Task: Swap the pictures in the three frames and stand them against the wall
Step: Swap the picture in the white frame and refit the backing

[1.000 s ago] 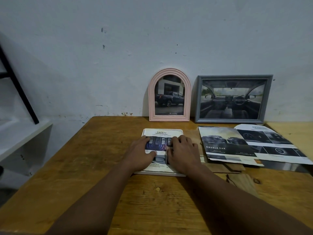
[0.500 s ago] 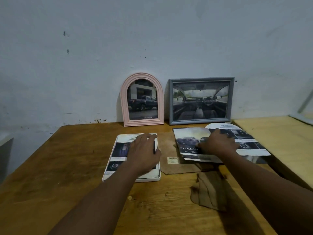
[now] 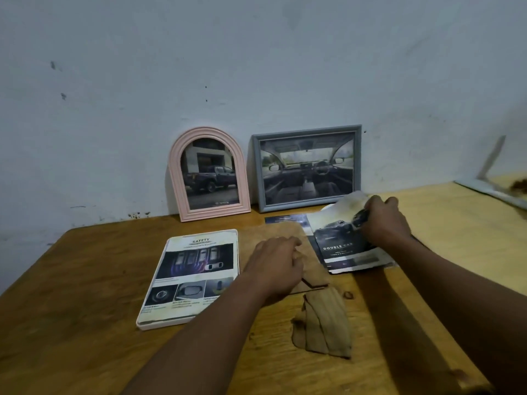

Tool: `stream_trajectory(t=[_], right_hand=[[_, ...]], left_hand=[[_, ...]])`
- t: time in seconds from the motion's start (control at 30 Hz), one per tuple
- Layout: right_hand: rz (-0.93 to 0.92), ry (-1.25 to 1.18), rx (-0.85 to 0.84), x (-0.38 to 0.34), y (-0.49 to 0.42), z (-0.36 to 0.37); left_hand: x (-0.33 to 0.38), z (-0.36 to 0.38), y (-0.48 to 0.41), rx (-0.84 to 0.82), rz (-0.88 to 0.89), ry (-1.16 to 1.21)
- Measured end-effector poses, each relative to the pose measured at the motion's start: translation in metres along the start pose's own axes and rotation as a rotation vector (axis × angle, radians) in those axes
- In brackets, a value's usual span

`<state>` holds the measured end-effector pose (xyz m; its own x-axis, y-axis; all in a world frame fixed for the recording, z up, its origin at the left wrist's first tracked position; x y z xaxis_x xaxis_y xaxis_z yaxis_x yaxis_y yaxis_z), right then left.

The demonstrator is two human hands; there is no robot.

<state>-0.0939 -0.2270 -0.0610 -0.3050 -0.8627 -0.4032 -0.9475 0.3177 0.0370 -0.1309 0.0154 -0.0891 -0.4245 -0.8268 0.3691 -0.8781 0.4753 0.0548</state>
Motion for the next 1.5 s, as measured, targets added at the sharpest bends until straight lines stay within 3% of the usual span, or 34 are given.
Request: stream_trajectory(t=[0.23,0.33,0.43,0.63,0.87,1.0,1.1,1.2,1.3,1.5], right_hand=[[0.108,0.245,-0.086,0.025,-0.002,0.005],[-0.016,0.187,-0.064,-0.007,0.008,0.017],[-0.176,0.004,-0.155,-0.052,0.026,0.036],[-0.409,-0.131,-0.222,-0.129,0.058,0.066],[-0.643,-0.040,-0.348,-0.203,0.104,0.116],[-0.629,0.113,-0.419,-0.214,0.114,0.141],[-0.581,0.071,-0.320,-0.207,0.106,0.135],[-0.352,0.114,-0.155,-0.179,0.085,0.108],[-0.090,0.172,-0.219,-0.140,0.066,0.094],[-0.088,0.209,-0.223,-0.130,0.065,0.099]], left_hand=[[-0.006,0.007,-0.005,-0.004,0.009,-0.056],[-0.014,0.001,0.001,0.016,-0.006,-0.105],[-0.029,-0.013,0.011,0.055,-0.060,-0.157],[-0.090,-0.047,0.051,0.156,-0.239,-0.166],[-0.173,-0.057,0.121,0.165,-0.410,0.114],[-0.186,-0.047,0.135,0.194,-0.366,0.278],[-0.195,-0.034,0.132,0.140,-0.393,0.257],[-0.200,-0.032,0.123,0.041,-0.424,0.169],[-0.196,-0.037,0.116,0.068,-0.420,0.156],[-0.199,-0.033,0.110,0.071,-0.442,0.149]])
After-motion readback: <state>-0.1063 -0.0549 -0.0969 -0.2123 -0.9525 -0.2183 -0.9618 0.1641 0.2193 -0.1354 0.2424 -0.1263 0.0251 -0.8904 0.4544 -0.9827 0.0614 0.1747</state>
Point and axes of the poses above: each hand's wrist, its own y-axis away from the middle knuckle, its own z-axis out of the palm, x = y × z, the point moved 7 cm from there along -y, towards the middle knuckle, and after that the axes turned 13 degrees about -x, right-handed, at the moved point
